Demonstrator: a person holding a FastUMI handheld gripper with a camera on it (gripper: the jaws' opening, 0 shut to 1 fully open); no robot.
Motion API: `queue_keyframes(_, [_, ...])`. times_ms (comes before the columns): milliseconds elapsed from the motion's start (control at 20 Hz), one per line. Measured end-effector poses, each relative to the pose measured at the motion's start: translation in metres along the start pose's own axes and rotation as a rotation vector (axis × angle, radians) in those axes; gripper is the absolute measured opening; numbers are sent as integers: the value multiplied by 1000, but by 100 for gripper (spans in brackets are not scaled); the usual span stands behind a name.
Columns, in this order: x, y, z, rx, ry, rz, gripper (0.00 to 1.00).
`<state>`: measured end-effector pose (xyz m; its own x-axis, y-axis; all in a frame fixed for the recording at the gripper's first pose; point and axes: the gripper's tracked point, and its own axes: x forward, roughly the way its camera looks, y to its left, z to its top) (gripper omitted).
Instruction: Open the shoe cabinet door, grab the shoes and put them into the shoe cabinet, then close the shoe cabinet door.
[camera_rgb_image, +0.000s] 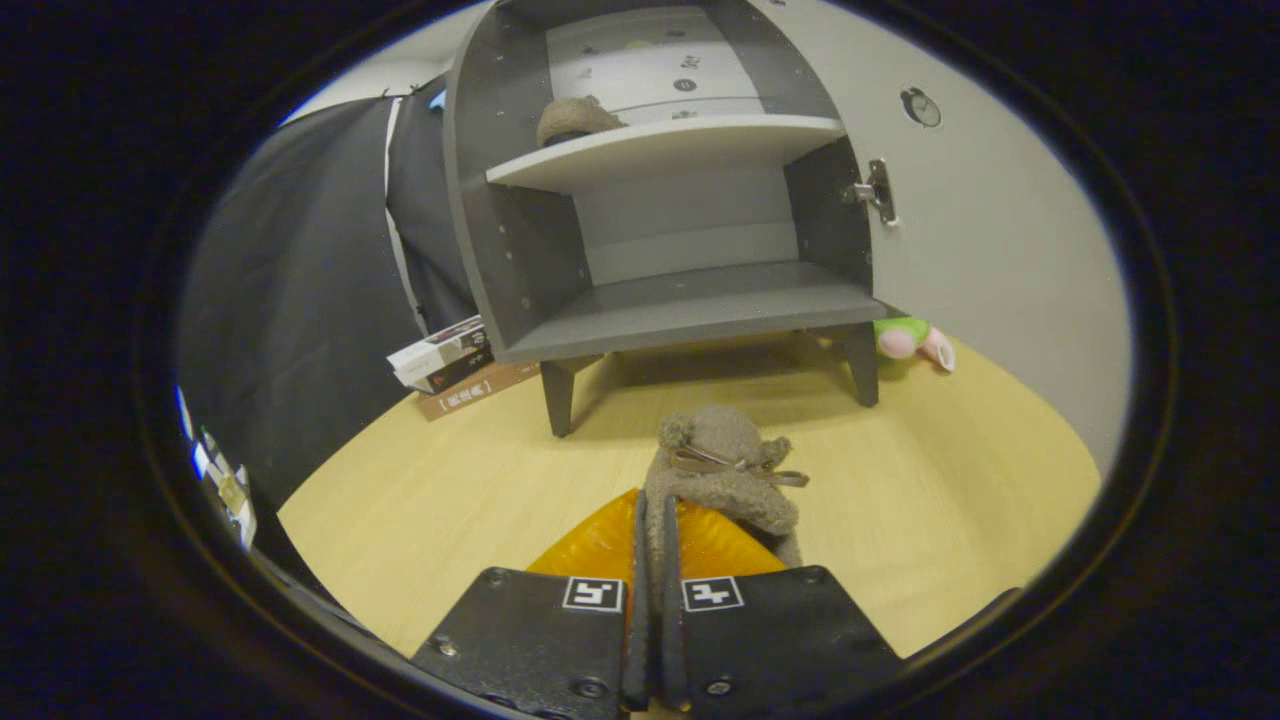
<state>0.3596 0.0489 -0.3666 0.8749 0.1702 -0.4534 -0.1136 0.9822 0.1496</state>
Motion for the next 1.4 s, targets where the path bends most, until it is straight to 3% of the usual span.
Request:
queue_keyframes(700, [-102,35,151,-42,-257,46,8])
queue_keyframes(1050, [-133,60,229,-72,-335,65,9])
queue_keyframes(1250, [-144,69,274,-147,-377,32,8])
queue_keyframes(1400, [-151,74,318,-130,-416,19,8])
